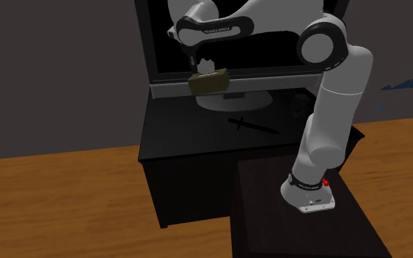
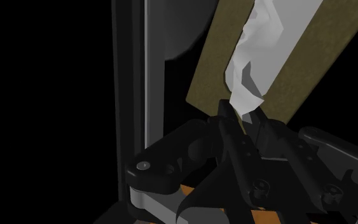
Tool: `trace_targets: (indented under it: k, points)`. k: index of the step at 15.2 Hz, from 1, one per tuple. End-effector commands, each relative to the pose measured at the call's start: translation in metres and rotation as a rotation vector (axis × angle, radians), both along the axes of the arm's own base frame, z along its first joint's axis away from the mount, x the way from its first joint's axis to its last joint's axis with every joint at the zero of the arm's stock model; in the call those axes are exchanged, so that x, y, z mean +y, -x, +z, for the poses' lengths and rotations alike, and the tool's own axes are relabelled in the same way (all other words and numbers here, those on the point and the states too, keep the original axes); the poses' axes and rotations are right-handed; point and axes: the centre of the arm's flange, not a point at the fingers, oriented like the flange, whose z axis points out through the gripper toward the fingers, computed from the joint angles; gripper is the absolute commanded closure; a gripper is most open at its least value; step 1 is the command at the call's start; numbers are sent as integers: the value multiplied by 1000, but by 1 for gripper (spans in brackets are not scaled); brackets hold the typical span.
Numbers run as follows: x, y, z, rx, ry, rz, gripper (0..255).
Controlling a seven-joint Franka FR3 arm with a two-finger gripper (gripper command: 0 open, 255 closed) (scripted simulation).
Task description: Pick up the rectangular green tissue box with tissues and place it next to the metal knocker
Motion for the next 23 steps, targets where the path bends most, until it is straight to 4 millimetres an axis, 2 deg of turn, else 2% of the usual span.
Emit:
trace_targets:
  k: [1, 23]
  points:
    - [1, 0, 7, 0, 0, 0, 255]
    - [-93, 275, 8, 0, 0, 0, 255]
